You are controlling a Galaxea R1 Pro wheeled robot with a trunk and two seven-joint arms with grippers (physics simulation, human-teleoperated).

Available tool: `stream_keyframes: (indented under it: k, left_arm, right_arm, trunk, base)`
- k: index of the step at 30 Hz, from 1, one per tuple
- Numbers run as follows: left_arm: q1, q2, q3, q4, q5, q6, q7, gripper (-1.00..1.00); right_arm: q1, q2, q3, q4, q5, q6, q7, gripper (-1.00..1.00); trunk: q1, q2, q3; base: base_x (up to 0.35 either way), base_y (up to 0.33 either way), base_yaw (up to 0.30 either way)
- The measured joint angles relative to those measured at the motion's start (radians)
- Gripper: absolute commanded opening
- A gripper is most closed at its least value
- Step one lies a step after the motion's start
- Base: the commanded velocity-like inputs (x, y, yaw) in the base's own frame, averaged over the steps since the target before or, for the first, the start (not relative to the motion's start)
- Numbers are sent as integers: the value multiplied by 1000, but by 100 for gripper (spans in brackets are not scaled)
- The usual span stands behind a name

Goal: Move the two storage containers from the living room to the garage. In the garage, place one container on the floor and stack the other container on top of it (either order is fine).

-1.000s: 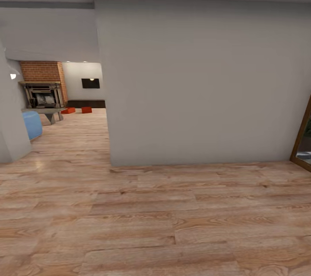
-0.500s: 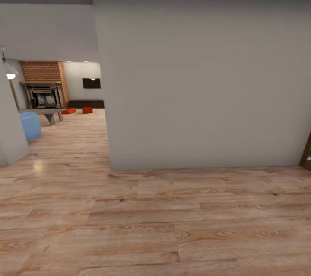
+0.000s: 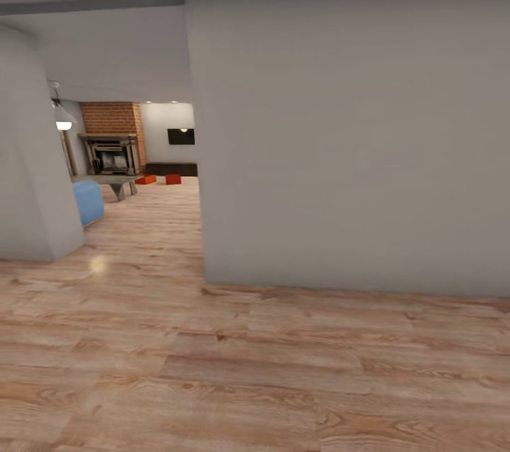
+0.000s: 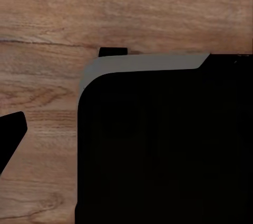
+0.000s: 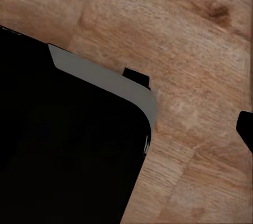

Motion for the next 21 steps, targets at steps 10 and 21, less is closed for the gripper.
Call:
stream_keyframes:
  k: [10, 21]
  left_arm:
    - [0, 0, 0, 0, 0, 0, 0, 100]
    - [0, 0, 0, 0, 0, 0, 0, 100]
  right_arm:
    - [0, 0, 0, 0, 0, 0, 0, 100]
    - [0, 0, 0, 0, 0, 0, 0, 100]
  trunk:
    - [0, 0, 0]
    - [0, 0, 0]
  base:
    - [322, 0, 268]
    - [322, 0, 269]
